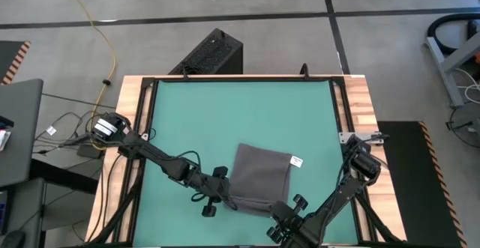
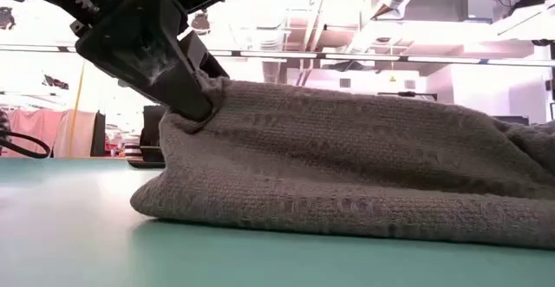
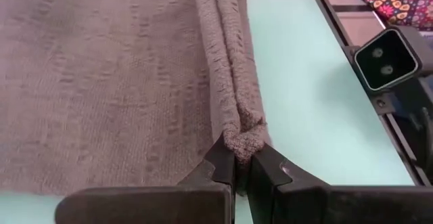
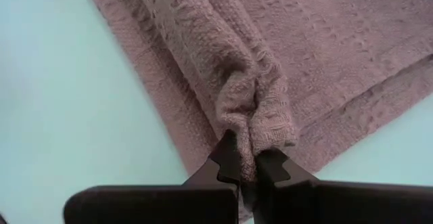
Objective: Roll towel into tight, uniform cylinder
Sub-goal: Roll the gray towel
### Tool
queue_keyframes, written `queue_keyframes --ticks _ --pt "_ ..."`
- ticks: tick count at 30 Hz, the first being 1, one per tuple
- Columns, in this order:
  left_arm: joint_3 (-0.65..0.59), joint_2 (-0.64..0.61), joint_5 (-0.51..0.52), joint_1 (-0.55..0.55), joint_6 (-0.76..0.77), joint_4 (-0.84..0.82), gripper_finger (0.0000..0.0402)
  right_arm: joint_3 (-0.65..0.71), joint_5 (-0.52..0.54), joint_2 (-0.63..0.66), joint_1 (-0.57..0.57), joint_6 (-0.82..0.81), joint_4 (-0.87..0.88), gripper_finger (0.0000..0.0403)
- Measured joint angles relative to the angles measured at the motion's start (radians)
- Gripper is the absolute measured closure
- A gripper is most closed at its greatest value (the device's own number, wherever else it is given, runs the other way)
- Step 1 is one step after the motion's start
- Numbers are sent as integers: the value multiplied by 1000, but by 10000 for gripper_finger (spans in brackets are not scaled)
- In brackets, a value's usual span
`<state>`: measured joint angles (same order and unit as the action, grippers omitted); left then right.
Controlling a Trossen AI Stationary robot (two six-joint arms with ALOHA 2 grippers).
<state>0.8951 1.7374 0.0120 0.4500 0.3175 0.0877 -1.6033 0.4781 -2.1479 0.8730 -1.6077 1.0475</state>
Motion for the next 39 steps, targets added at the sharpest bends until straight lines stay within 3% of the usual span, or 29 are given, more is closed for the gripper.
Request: queue_keyframes --ticks 14,17,26,30,32,35,39 --pt "0 112 -60 4 9 46 390 18 -28 1 0 39 -44 380" --pt "-1 113 -103 8 -42 78 364 18 -38 1 -1 46 -46 380" --pt "-3 36 -96 9 -70 95 239 18 -49 1 2 46 -49 380" --pt "-3 -12 -113 23 -88 34 213 18 -44 1 2 46 -46 380" --pt "-3 -46 -90 30 -90 -26 213 18 -42 1 2 50 -46 380" --pt "-3 -100 29 52 -128 -38 222 18 -42 1 2 69 -53 380" --pt "0 -128 80 101 -287 133 234 19 -39 0 2 72 -54 380"
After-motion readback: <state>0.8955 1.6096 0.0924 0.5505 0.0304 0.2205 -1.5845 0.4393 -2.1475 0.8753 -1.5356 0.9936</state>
